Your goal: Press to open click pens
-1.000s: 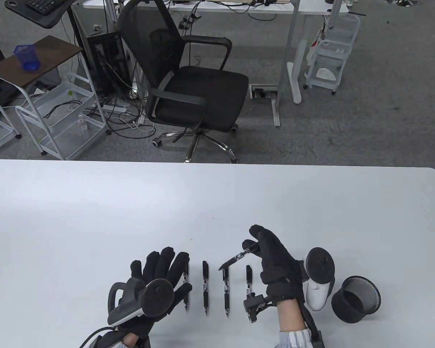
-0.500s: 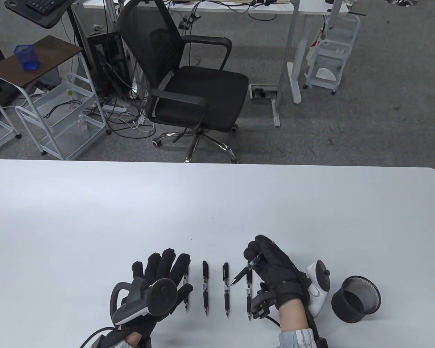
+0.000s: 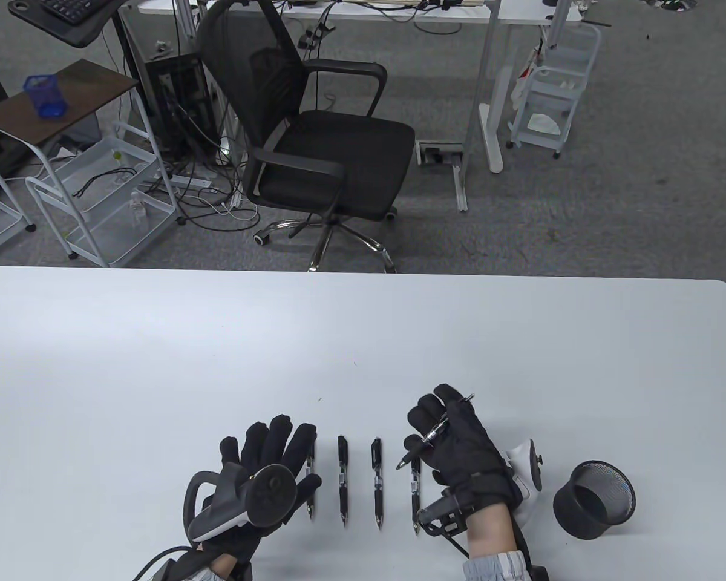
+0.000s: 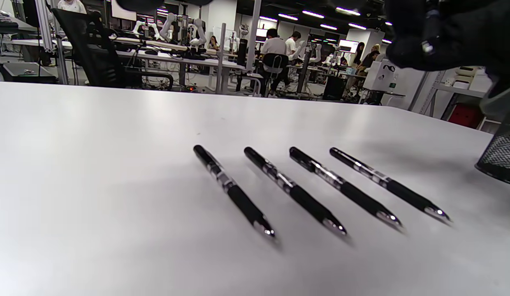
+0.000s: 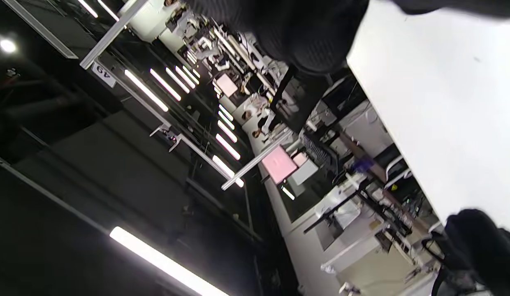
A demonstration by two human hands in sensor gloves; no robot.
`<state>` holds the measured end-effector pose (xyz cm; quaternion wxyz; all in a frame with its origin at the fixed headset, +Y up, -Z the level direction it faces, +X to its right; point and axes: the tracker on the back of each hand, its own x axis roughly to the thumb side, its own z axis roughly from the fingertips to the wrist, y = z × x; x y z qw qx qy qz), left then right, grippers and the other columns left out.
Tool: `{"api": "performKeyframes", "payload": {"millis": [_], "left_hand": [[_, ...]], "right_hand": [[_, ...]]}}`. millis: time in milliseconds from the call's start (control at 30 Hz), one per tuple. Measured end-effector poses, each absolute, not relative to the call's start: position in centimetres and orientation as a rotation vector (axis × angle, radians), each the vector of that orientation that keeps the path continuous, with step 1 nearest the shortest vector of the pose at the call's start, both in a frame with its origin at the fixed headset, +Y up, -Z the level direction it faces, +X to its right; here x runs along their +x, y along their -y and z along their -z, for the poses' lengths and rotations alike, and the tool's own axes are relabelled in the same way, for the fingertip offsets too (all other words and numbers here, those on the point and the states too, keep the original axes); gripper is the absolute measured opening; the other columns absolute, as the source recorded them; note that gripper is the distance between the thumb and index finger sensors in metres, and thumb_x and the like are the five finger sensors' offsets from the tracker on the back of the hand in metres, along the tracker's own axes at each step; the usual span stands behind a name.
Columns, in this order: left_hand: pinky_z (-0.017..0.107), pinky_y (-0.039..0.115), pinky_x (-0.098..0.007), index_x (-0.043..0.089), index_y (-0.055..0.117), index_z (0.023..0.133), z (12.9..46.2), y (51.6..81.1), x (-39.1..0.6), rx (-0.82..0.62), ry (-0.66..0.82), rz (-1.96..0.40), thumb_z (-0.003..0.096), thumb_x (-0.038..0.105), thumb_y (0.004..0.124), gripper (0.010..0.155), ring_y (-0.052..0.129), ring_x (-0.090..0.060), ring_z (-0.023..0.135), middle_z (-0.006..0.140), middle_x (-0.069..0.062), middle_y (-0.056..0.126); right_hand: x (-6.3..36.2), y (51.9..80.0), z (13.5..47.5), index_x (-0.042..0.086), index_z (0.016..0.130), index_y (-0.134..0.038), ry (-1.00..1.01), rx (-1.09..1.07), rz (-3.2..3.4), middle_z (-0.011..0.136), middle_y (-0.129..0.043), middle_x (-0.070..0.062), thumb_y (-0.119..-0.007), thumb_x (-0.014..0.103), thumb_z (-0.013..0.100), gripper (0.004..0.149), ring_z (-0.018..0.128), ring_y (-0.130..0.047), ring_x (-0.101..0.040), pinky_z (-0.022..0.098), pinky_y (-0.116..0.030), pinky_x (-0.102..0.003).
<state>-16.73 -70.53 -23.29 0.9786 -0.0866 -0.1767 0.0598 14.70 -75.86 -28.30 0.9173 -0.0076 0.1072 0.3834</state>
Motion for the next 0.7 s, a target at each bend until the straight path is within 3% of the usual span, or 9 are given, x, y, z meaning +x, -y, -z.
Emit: {"api": "performKeyframes", "payload": {"millis": [33, 133, 233, 567, 700], "left_hand": [[0.076, 0.031, -0.081, 0.028, 0.019, 0.126, 23.30, 70.53, -16.71, -0.175, 0.356, -0.120, 0.0710, 0.057, 0.049, 0.069, 0.036, -0.060, 0.117, 0.132, -0.023, 0.024], [0.076, 0.031, -0.081, 0.028, 0.019, 0.126, 23.31, 70.54, -16.69, -0.178, 0.356, -0.119, 0.0709, 0.058, 0.049, 0.069, 0.036, -0.060, 0.117, 0.132, -0.022, 0.024], [0.076, 0.031, -0.081, 0.028, 0.019, 0.126, 23.31, 70.54, -16.67, -0.178, 0.356, -0.118, 0.0709, 0.058, 0.049, 0.069, 0.037, -0.060, 0.117, 0.132, -0.022, 0.024], [0.076, 0.031, -0.081, 0.028, 0.019, 0.126, 23.31, 70.55, -16.69, -0.176, 0.356, -0.119, 0.0709, 0.058, 0.049, 0.069, 0.037, -0.060, 0.117, 0.132, -0.022, 0.024], [0.076, 0.031, -0.081, 0.028, 0.019, 0.126, 23.28, 70.56, -16.73, -0.175, 0.357, -0.118, 0.0710, 0.058, 0.049, 0.069, 0.037, -0.060, 0.117, 0.132, -0.023, 0.024]], "right_hand": [[14.67, 75.89, 28.22, 0.000, 0.111, -0.039, -0.216, -0.014, -0.764, 0.093, -0.062, -0.015, -0.046, 0.025, 0.071, 0.048, 0.077, -0.071, -0.032, 0.069, -0.047, -0.069], [14.73, 76.24, 27.93, 0.003, 0.104, -0.051, -0.212, -0.016, -0.738, 0.084, -0.069, -0.011, -0.038, 0.043, 0.071, 0.054, 0.067, -0.075, -0.028, 0.067, -0.056, -0.062], [14.69, 76.48, 27.78, 0.004, 0.097, -0.060, -0.216, -0.002, -0.670, 0.075, -0.075, -0.008, -0.031, 0.050, 0.070, 0.061, 0.058, -0.078, -0.025, 0.064, -0.061, -0.057], [14.98, 76.34, 27.67, 0.005, 0.087, -0.069, -0.172, 0.012, -0.667, 0.066, -0.080, -0.009, -0.029, 0.045, 0.069, 0.059, 0.052, -0.080, -0.027, 0.063, -0.061, -0.058], [15.10, 75.59, 27.90, -0.002, 0.100, -0.059, -0.194, 0.059, -0.778, 0.077, -0.075, -0.015, -0.032, 0.044, 0.072, 0.061, 0.060, -0.076, -0.031, 0.065, -0.056, -0.060]]}}
